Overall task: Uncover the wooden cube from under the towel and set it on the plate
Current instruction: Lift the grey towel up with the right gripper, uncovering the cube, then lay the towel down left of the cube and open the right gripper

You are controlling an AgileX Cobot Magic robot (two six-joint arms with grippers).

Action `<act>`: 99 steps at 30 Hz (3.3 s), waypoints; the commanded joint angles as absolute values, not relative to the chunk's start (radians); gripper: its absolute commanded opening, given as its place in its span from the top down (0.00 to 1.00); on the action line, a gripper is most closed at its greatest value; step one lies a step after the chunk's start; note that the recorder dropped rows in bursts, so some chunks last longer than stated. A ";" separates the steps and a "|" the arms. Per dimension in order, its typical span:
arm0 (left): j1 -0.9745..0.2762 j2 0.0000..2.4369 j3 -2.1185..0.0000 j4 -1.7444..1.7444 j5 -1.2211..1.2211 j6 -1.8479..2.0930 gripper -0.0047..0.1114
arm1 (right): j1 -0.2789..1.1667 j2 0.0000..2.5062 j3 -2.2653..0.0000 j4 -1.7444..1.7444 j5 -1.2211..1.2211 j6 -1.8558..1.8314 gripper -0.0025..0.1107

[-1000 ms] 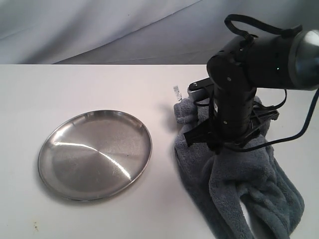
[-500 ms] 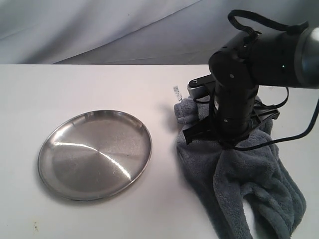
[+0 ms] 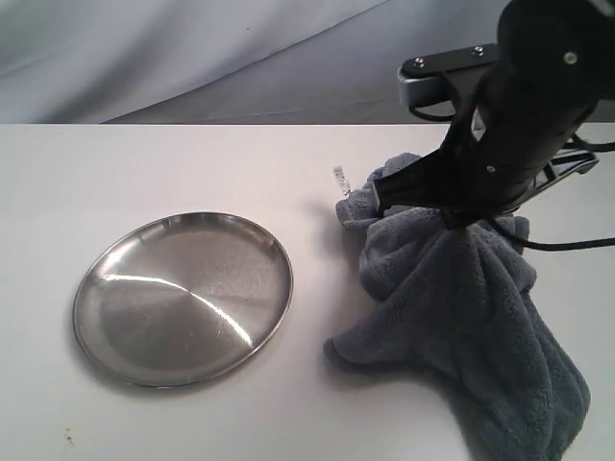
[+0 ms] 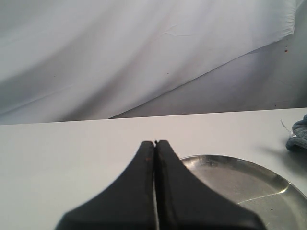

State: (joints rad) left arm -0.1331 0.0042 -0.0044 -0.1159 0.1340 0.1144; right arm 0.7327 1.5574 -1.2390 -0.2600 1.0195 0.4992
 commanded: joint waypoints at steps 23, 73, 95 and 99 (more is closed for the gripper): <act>-0.138 0.000 0.000 -0.118 0.132 0.112 0.96 | 0.736 1.347 -1.235 -0.468 1.091 0.563 0.98; -0.138 0.000 0.000 -0.118 0.132 0.112 0.96 | 0.687 2.115 -2.001 -0.376 0.841 0.450 0.98; -0.138 0.000 0.000 -0.118 0.132 0.112 0.96 | 0.687 2.311 -2.003 -0.358 0.848 0.457 0.98; -0.138 0.000 0.000 -0.118 0.132 0.112 0.96 | 0.687 2.309 -2.003 -0.358 0.846 0.457 0.98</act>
State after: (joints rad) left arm -0.1331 0.0042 -0.0044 -0.1159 0.1340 0.1144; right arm 0.6851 2.3152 -1.9953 -0.3567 0.8501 0.4569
